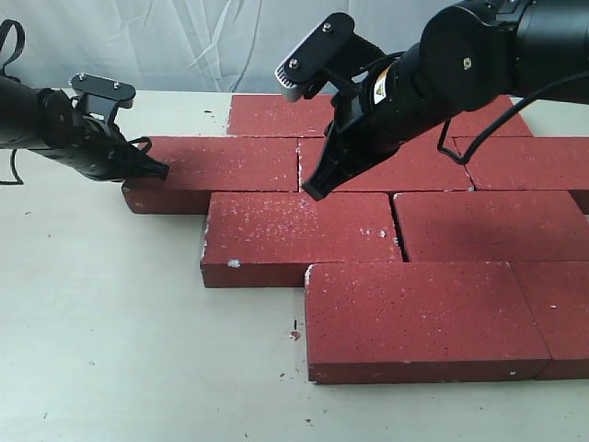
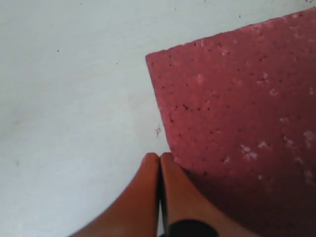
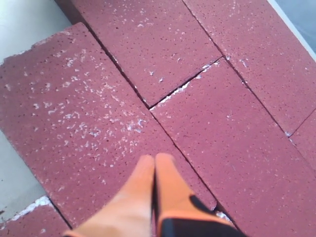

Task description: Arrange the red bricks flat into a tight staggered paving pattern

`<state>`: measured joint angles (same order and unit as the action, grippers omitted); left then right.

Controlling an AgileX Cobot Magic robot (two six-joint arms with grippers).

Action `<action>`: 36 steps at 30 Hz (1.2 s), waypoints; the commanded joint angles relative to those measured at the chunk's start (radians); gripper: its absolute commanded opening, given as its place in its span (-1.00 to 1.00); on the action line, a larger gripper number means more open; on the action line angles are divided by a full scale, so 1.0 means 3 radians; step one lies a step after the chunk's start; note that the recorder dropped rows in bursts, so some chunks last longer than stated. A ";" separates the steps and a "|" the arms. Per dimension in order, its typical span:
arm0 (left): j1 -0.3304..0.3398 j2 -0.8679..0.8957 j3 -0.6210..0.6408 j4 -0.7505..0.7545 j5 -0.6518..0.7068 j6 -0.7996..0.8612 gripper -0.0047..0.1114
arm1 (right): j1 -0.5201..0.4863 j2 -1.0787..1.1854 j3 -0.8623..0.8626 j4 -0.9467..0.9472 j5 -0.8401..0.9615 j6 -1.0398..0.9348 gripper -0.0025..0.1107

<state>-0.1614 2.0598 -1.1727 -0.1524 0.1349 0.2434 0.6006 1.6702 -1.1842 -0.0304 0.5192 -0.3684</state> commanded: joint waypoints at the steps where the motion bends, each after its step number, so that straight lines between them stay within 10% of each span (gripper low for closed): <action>1: -0.0113 0.0038 -0.0014 0.0047 0.0174 0.0009 -0.92 | -0.0023 0.0002 0.0010 -0.0012 -0.0032 -0.0014 -0.97; 25: 0.0184 -0.0135 -0.0014 -0.0054 0.0224 -0.0005 -0.92 | -0.0023 0.0002 0.0010 0.0013 -0.0045 -0.0014 -0.97; 36: 0.0328 -0.0685 -0.0014 0.0138 0.1222 0.0011 -0.92 | -0.0023 0.0002 0.0010 -0.0229 0.0023 -0.0014 -0.97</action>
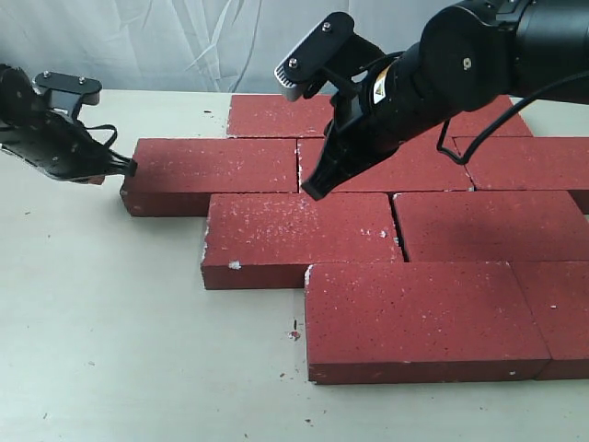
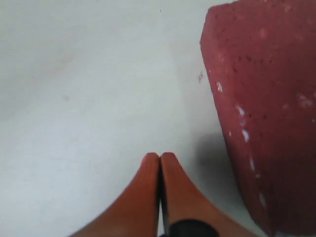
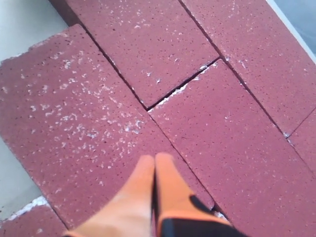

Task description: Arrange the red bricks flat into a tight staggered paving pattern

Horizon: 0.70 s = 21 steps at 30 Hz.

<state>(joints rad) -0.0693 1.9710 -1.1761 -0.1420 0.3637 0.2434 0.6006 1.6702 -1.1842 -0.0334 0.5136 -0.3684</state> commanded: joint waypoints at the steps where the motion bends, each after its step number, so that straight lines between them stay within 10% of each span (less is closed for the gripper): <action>1: 0.0021 -0.0467 -0.0002 0.0078 0.0608 0.0011 -0.92 | -0.0023 0.0002 0.0010 -0.0278 0.0057 0.0030 -0.97; 10: -0.0238 -0.0501 0.0196 -0.1212 0.1294 0.1406 -0.92 | -0.0378 0.0002 0.0010 -0.0298 0.0188 0.0112 -0.97; 21: -0.0876 -0.0195 0.0126 -0.1249 0.1094 0.1581 -0.92 | -0.0577 0.0002 0.0010 -0.0279 0.0201 0.0271 -0.97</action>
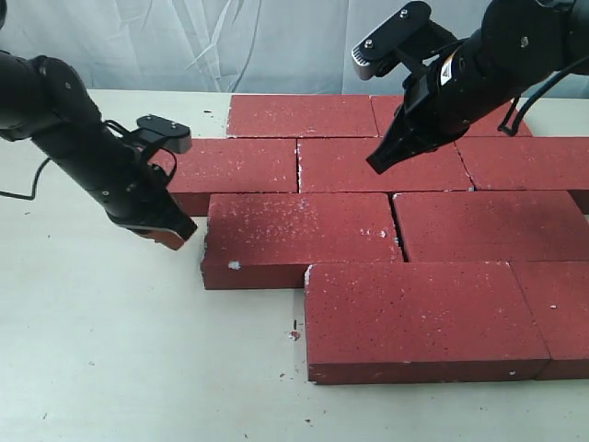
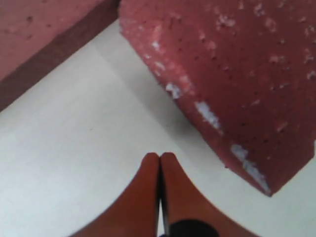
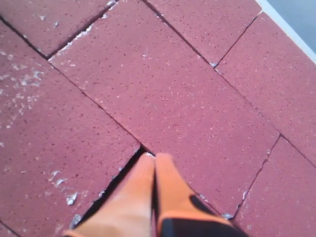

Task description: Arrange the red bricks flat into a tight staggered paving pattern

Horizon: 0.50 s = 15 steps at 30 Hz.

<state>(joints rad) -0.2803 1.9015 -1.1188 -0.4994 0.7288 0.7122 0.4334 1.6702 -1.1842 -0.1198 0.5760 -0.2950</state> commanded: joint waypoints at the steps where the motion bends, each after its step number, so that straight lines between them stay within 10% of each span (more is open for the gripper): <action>1: -0.0211 0.0037 -0.0081 -0.0064 -0.0123 0.0018 -0.92 | -0.0020 0.0002 0.0010 0.0015 -0.0007 0.0027 -0.97; 15: -0.0397 0.0042 -0.0103 0.0046 -0.0232 0.0012 -0.92 | -0.0020 0.0002 0.0010 0.0052 -0.0028 0.0027 -0.97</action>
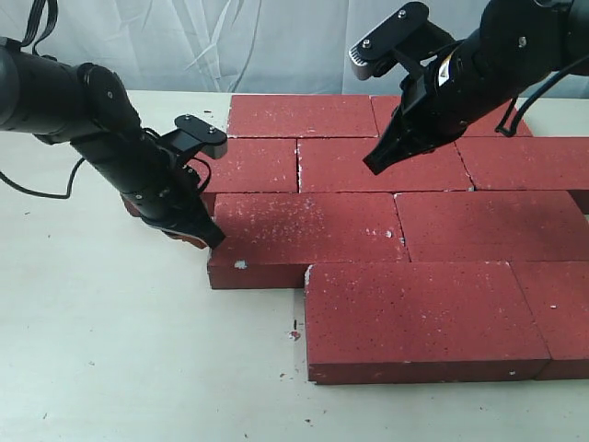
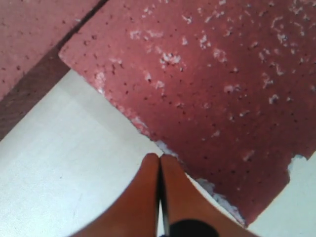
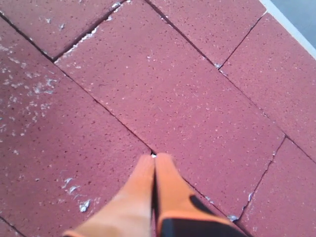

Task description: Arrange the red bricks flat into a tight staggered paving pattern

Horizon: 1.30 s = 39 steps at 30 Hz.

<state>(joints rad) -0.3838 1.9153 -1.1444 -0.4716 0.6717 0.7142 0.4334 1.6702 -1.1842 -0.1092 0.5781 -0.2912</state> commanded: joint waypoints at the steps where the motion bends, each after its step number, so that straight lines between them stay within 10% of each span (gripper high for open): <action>1: -0.0052 -0.0004 -0.0018 -0.0005 -0.0041 -0.0003 -0.92 | -0.0020 0.0002 0.0010 0.0017 -0.0035 0.0014 -0.97; 39: -0.0052 -0.0363 -0.0121 0.0674 0.0115 -0.0370 -0.92 | -0.0013 0.0002 0.0010 0.0486 -0.0176 0.0014 -0.97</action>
<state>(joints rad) -0.3951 1.8494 -1.1691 -0.2712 0.7002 0.6084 0.4334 1.6702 -1.1842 0.0247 0.5472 -0.2892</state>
